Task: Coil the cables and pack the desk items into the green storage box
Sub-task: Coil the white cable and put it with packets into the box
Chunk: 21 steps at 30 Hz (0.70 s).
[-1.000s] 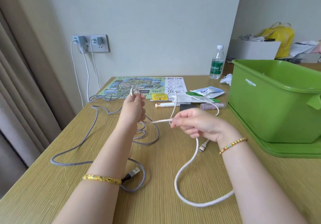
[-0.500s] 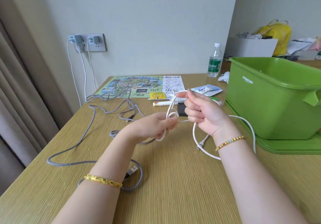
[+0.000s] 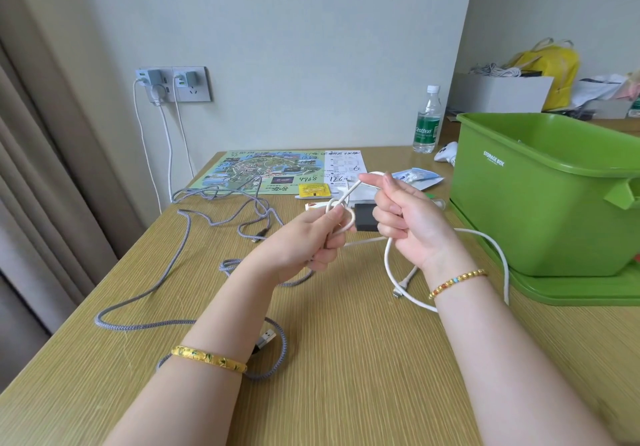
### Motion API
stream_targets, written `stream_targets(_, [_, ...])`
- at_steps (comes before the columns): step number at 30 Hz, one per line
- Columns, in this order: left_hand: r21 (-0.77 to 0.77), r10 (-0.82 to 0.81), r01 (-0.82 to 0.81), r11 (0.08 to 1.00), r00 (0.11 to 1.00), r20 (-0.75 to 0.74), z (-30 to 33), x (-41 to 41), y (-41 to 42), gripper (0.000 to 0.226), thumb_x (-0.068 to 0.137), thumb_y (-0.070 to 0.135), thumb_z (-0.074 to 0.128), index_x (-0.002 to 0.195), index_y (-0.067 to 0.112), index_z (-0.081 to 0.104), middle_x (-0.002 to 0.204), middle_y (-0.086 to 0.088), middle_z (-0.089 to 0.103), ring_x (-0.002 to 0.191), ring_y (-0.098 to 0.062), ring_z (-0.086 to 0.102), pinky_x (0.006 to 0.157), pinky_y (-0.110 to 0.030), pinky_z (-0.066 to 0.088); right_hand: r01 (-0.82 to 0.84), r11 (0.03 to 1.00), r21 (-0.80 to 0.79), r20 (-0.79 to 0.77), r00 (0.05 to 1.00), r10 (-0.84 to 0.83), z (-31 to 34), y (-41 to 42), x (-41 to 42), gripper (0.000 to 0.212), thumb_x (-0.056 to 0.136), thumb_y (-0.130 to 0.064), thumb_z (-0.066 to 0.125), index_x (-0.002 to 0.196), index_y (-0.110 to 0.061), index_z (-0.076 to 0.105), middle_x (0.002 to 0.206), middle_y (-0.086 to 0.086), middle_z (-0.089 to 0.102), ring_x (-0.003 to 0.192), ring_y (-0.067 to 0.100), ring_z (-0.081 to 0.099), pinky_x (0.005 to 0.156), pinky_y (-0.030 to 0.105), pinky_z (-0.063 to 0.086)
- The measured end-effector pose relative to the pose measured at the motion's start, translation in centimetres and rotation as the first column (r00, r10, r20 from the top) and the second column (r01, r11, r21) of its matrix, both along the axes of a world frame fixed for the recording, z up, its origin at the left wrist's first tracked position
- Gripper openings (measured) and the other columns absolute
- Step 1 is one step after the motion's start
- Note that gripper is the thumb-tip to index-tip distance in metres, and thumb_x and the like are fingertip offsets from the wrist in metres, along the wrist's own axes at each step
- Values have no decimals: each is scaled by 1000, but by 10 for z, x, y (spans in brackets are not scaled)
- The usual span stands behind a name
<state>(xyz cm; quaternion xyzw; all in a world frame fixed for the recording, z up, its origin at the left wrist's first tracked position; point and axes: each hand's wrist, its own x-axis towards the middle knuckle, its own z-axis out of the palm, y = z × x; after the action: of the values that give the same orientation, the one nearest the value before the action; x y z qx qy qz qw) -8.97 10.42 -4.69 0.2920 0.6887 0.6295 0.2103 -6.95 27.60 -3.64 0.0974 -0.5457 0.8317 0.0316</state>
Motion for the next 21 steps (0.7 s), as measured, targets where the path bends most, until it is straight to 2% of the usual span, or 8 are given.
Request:
stream_targets(2, [14, 34, -34, 999, 999, -11, -1, -1, 1, 37, 101, 36, 29, 74, 16, 44, 59, 2, 30, 40, -6, 25, 37, -13, 22, 14, 1000, -4, -2, 1000, -14, 0, 1, -1, 29, 99, -24, 38, 106, -7, 60, 46, -12, 29, 35, 0, 21, 31, 13, 16])
stream_targets(5, [84, 206, -205, 975, 978, -8, -1, -6, 2, 39, 100, 36, 33, 67, 17, 40, 52, 6, 37, 39, -7, 32, 35, -13, 25, 43, 999, 9, 9, 999, -43, -1, 2, -2, 24, 98, -21, 42, 98, -8, 61, 46, -11, 30, 35, 1, 22, 31, 13, 16])
stream_targets(9, [278, 479, -514, 812, 858, 187, 0, -16, -2, 40, 100, 36, 32, 67, 16, 44, 59, 5, 54, 56, -10, 53, 48, -20, 46, 47, 998, 43, 59, 997, -49, -3, 0, -1, 13, 95, -13, 48, 88, -11, 58, 47, -9, 37, 36, 3, 28, 31, 13, 22])
stream_targets(12, [480, 437, -601, 639, 797, 417, 2, -20, -4, 38, 101, 34, 30, 72, 13, 43, 80, -6, 64, 74, -15, 66, 66, -28, 58, 13, 975, 220, 113, 993, -39, -5, -7, 0, 15, 94, -12, 49, 85, -8, 61, 50, -5, 40, 37, 4, 33, 33, 15, 25])
stream_targets(14, [538, 401, -592, 600, 804, 439, 3, -19, -4, 36, 102, 35, 28, 77, 13, 42, 91, -11, 68, 77, -18, 70, 72, -29, 58, -72, 899, 432, 152, 988, 7, -8, -13, 2, 20, 95, -16, 49, 85, -6, 64, 47, -6, 41, 36, 5, 34, 34, 16, 28])
stream_targets(16, [549, 389, -574, 608, 817, 425, 2, -18, -4, 34, 102, 37, 26, 84, 15, 45, 86, -10, 70, 70, -18, 71, 70, -32, 59, -210, 767, 607, 214, 972, 97, -13, -21, 5, 26, 96, -23, 49, 82, -7, 65, 44, -7, 41, 34, 6, 35, 34, 16, 30])
stream_targets(18, [525, 414, -589, 614, 807, 421, 2, -17, -3, 32, 101, 37, 27, 89, 15, 48, 66, -4, 67, 54, -14, 67, 63, -31, 60, -308, 671, 674, 277, 948, 157, -17, -27, 7, 31, 96, -29, 48, 82, -7, 66, 43, -7, 40, 33, 6, 34, 34, 16, 30])
stream_targets(21, [509, 436, -603, 615, 797, 417, 1, -19, -1, 39, 101, 35, 29, 85, 10, 53, 47, 2, 50, 38, -8, 50, 61, -30, 59, -342, 642, 686, 301, 937, 176, -19, -29, 6, 33, 96, -32, 48, 82, -7, 66, 44, -6, 39, 33, 5, 33, 33, 16, 28])
